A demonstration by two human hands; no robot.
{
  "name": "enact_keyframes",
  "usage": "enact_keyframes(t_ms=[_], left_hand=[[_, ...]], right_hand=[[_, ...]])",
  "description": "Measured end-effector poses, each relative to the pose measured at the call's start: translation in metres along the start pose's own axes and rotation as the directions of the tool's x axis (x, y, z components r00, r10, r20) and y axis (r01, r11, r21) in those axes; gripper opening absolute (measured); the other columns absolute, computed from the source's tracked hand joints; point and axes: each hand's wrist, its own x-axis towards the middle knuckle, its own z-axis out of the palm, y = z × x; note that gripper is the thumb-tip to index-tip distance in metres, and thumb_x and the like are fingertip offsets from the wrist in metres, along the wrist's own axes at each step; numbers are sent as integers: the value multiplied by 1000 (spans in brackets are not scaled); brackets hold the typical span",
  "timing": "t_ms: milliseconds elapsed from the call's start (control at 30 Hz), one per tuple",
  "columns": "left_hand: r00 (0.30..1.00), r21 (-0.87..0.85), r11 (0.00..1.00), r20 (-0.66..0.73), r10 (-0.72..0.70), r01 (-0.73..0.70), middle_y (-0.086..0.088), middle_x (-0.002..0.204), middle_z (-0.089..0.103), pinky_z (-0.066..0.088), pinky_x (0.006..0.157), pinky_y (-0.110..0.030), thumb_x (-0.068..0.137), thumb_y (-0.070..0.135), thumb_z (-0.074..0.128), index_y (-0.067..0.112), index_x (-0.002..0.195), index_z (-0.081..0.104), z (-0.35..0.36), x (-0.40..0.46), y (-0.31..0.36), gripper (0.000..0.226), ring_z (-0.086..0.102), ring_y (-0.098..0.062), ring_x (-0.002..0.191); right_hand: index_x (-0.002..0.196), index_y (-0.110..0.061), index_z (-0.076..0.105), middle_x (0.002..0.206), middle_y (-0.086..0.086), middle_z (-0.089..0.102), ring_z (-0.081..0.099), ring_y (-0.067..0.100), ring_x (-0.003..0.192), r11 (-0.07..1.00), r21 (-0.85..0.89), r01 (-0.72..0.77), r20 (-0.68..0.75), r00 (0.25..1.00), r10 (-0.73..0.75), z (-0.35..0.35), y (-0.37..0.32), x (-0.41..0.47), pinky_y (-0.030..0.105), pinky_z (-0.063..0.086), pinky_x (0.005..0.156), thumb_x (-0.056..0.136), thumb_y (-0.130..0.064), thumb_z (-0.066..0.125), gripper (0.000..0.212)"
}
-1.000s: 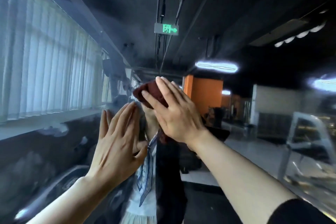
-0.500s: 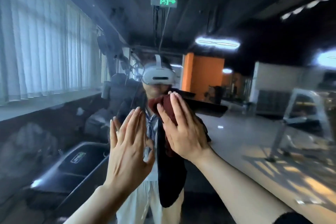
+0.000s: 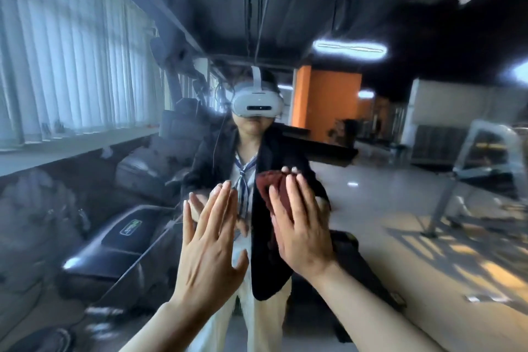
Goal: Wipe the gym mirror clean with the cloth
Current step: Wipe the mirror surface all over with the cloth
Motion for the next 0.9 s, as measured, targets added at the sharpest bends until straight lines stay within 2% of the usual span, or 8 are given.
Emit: enact_keyframes(t_ms=[133,233,367,533,633,700,800,900], left_hand=[[999,5,1000,48,-15,14,-9,164,23,1,123,-52,63,28,79,8,157,22,12,-22,7,113,17,-20,152],[999,-21,999,14,-39,40,-11,163,26,-4,124,-47,72,38,53,5,155,28,15,-22,19,92,20,-22,150],[998,-29,998,9,-63,63,-11,163,27,-3,124,-48,77,43,46,2,152,35,26,-25,37,86,21,-23,150],[990,-34,991,72,-124,126,-9,165,21,10,119,-58,82,42,42,6,154,33,43,-43,53,81,18,-21,152],[981,-36,986,115,-157,162,-6,166,18,15,118,-63,81,42,44,11,155,33,44,-52,62,81,12,-18,153],[978,-36,985,132,-163,169,-5,167,14,13,118,-65,81,36,59,14,155,35,47,-57,67,81,9,-17,154],[967,-60,974,152,-206,217,-4,167,12,8,118,-64,74,21,77,17,155,35,54,-63,78,91,8,-19,154],[955,-72,963,167,-244,259,-3,167,11,10,116,-68,75,26,64,19,154,35,62,-68,92,84,9,-20,153]], right_hand=[[152,-14,38,155,14,34,24,33,151,975,22,221,135,966,-221,-8,19,-52,49,39,113,100,-9,39,52],[148,-6,43,154,25,33,28,40,146,995,7,-100,-53,994,100,-16,54,1,46,26,122,101,-11,48,48],[145,1,48,152,32,35,30,46,144,898,79,-432,-221,871,438,-21,75,53,45,25,123,107,-16,40,43],[149,-7,43,156,22,32,26,39,149,995,67,-71,-34,997,73,-8,41,-47,52,33,118,101,-9,50,49],[146,-15,52,155,12,34,27,31,149,938,88,335,187,919,-346,-14,38,-124,45,31,120,102,-10,38,46],[148,-17,49,156,10,34,29,28,148,899,102,427,208,874,-439,-21,59,-126,44,27,121,103,-11,36,47],[149,-10,45,155,17,34,30,34,147,989,25,145,-2,989,-145,-28,97,-75,46,28,121,102,-6,44,47],[144,-3,52,152,24,34,32,43,144,981,82,-174,-140,973,184,-30,113,-42,51,30,119,91,2,62,54]])
